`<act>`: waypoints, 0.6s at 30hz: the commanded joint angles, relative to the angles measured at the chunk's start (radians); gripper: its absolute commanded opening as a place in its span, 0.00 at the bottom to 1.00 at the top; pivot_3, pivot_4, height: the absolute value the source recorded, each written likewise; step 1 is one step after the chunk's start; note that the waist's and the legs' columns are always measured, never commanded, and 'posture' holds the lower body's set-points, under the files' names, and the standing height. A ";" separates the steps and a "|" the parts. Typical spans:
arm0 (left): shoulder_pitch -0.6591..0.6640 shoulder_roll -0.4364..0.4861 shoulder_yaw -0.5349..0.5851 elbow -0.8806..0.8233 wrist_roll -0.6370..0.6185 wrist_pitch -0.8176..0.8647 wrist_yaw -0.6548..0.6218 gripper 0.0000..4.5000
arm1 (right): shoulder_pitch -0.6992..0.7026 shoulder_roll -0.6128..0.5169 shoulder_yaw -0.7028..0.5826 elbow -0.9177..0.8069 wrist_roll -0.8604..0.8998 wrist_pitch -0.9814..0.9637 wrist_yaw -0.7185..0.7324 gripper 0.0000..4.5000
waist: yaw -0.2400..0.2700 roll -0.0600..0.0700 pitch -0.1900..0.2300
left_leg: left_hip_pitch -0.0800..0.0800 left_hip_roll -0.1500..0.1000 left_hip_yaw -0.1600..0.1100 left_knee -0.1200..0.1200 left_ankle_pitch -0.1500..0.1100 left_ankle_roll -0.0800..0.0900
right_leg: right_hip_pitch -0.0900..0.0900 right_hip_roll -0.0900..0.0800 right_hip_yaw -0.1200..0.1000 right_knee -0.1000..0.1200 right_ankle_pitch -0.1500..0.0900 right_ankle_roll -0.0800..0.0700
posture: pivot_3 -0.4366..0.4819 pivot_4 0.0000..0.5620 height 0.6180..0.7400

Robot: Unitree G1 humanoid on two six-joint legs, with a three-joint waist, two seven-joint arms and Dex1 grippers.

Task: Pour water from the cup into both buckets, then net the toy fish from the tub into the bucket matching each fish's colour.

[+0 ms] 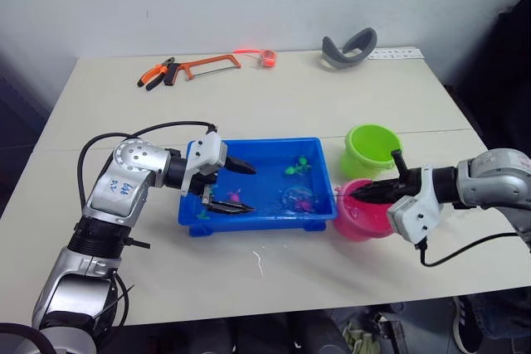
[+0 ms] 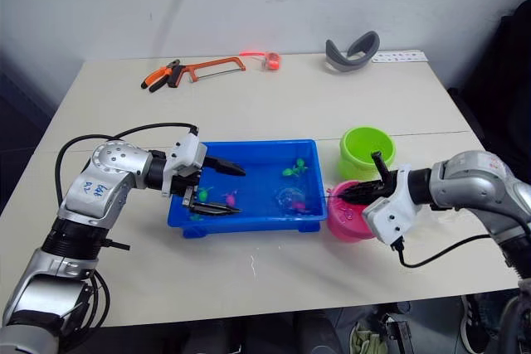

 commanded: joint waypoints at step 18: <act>-0.053 -0.007 -0.012 0.065 -0.002 -0.054 -0.035 0.99 | 0.316 0.044 -0.333 -0.470 0.611 1.128 -0.084 0.00 | 0.024 0.000 0.000 | -0.001 -0.001 -0.001 0.000 0.000 0.000 | 0.000 0.002 0.000 -0.001 0.000 0.000 | 0.48 0.27 1.00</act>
